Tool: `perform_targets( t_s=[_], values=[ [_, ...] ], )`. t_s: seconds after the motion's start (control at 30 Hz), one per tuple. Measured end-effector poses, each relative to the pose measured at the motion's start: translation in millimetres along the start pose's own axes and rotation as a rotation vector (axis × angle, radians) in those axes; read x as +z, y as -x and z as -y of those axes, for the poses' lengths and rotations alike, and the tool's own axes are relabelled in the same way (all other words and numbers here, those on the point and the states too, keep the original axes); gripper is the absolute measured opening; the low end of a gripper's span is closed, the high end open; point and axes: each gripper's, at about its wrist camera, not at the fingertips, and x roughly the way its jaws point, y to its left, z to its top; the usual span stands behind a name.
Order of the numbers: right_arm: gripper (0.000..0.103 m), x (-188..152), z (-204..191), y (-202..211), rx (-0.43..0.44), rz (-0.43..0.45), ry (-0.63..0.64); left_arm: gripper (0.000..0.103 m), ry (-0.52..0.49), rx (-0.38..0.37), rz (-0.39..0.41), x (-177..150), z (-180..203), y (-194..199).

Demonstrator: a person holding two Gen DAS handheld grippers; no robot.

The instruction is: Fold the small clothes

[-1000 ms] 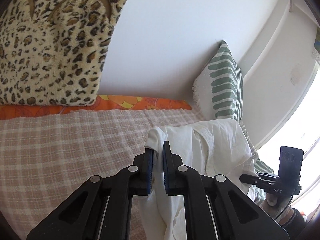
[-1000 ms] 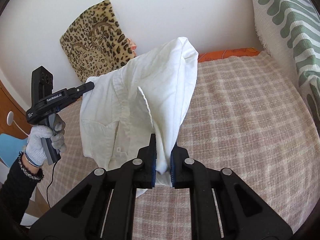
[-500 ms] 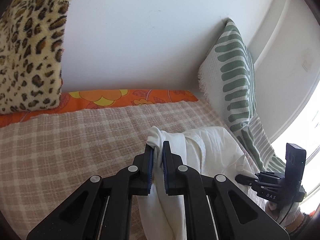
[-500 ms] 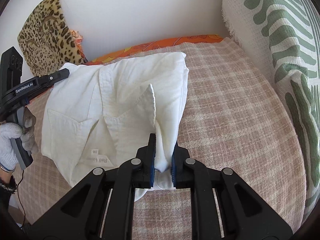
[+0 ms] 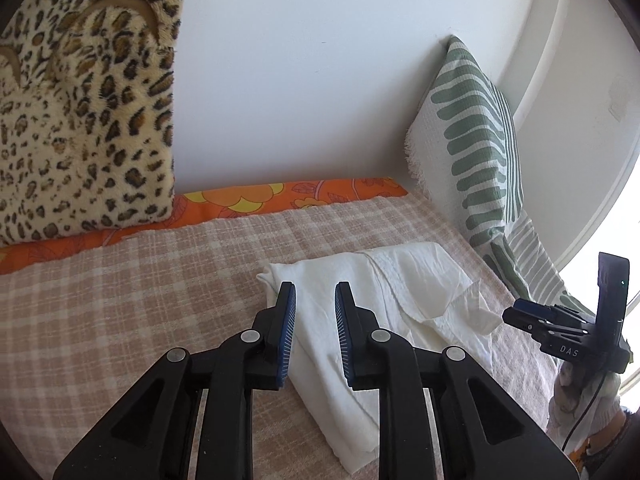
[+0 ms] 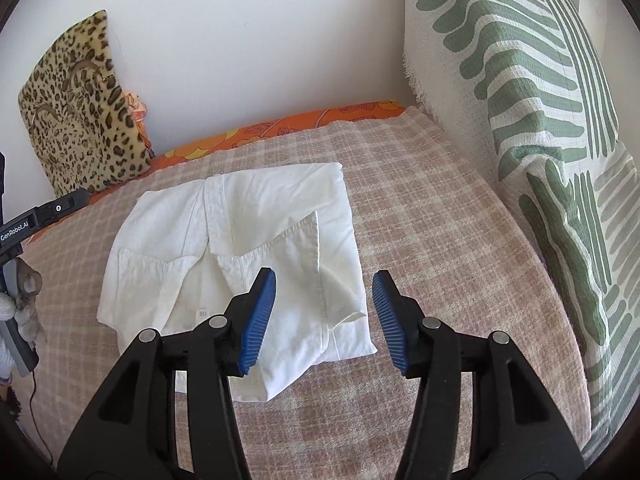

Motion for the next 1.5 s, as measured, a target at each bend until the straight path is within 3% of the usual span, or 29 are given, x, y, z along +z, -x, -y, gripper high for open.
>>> perform_targets(
  t_s=[0.07,0.17,0.27,0.37,0.7,0.83,0.97,1.03,1.1,1.13,1.5],
  values=[
    [0.062,-3,-5,14,0.006,0.021,-0.006,0.02,-0.028,0.004,0.011,-5,9,17],
    [0.062,-9,-14,38,0.017,0.046,-0.008,0.047,-0.051,0.013,0.034,-15,21,44],
    [0.062,-17,-29,61,0.007,0.07,0.016,0.049,-0.078,0.008,0.06,-25,35,70],
    [0.064,-29,-41,85,0.006,0.095,0.033,0.063,-0.083,0.013,0.072,-38,47,95],
    [0.087,-72,-74,151,-0.015,0.192,0.075,0.08,-0.134,0.042,0.146,-80,68,171],
    [0.094,-86,-86,169,-0.041,0.235,0.105,0.081,-0.143,0.068,0.165,-90,72,188],
    [0.095,-96,-95,180,-0.046,0.256,0.115,0.083,-0.136,0.11,0.159,-98,73,195],
    [0.095,-99,-98,182,-0.047,0.258,0.119,0.088,-0.136,0.119,0.156,-102,73,197],
    [0.095,-102,-100,183,-0.05,0.258,0.122,0.101,-0.132,0.133,0.159,-107,73,199],
    [0.095,-102,-100,183,-0.048,0.258,0.12,0.102,-0.129,0.133,0.162,-108,72,199],
    [0.095,-113,-98,183,-0.044,0.248,0.103,0.102,-0.122,0.146,0.151,-122,72,202]
  ],
)
